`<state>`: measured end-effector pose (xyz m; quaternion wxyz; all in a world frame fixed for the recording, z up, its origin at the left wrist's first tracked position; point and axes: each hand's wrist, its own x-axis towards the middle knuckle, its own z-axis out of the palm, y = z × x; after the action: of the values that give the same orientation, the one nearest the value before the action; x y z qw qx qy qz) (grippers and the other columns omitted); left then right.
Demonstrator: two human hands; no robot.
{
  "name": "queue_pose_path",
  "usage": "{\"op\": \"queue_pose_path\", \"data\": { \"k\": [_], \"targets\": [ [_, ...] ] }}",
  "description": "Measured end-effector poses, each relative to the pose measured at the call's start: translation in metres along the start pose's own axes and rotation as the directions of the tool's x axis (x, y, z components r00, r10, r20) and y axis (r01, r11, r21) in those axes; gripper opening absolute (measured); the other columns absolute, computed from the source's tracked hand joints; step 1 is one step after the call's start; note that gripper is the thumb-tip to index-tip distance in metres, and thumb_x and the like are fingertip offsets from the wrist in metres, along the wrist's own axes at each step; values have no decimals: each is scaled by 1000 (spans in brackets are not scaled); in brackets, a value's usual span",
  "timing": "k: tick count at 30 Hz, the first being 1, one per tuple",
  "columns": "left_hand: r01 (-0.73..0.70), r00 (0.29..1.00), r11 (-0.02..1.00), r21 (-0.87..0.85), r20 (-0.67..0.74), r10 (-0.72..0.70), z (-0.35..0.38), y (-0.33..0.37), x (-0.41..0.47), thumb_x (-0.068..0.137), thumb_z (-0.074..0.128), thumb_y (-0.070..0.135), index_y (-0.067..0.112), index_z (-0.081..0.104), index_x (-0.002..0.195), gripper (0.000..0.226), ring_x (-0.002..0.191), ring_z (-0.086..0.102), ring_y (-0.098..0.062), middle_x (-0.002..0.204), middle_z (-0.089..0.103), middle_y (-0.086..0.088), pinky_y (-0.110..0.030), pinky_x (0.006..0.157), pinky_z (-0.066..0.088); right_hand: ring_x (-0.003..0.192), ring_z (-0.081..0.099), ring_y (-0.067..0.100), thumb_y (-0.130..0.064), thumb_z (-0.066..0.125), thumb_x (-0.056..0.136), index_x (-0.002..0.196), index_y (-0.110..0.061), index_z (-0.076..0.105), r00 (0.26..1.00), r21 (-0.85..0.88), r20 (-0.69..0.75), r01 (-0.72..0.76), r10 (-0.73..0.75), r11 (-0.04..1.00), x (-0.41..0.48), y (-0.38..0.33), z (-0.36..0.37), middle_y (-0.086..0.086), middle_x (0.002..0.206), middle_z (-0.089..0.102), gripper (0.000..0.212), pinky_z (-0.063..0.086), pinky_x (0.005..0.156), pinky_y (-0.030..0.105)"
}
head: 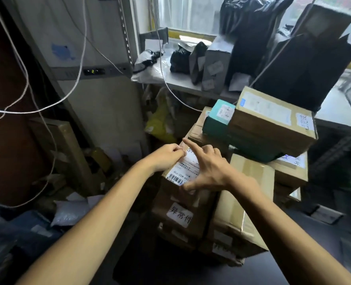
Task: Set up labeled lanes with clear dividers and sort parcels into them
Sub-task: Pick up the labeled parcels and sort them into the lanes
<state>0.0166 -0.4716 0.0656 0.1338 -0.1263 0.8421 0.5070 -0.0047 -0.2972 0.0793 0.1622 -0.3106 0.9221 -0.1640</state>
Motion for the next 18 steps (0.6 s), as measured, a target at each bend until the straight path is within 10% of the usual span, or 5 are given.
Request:
{"op": "queue_pose_path", "data": {
  "k": [5,8,18],
  "targets": [
    [78,984,975,-208,176,-41,-22,10,-1,92,54,45,19,73,98,33,75,70,-15,95,77,-5,-25,61,52,120,36,31,-67,77,58,152,-51,3,974,165,-209,-48,83,985,-2,-8,-9,11,130,37,121,39,101,48],
    [79,943,971,-226,332,1,-40,16,-3,84,60,51,24,74,106,38,88,72,-21,103,76,-6,-36,79,59,119,36,28,-64,81,62,154,-48,10,928,231,-351,-46,128,972,-9,-10,-18,10,128,37,117,39,101,45],
    [-260,935,902,-345,143,325,-27,64,-4,69,70,42,12,71,113,53,88,71,-23,103,74,-13,-30,72,54,110,60,9,-78,52,80,147,-33,34,755,585,-554,55,350,809,-60,12,-36,-10,123,62,83,49,90,26]
  ]
}}
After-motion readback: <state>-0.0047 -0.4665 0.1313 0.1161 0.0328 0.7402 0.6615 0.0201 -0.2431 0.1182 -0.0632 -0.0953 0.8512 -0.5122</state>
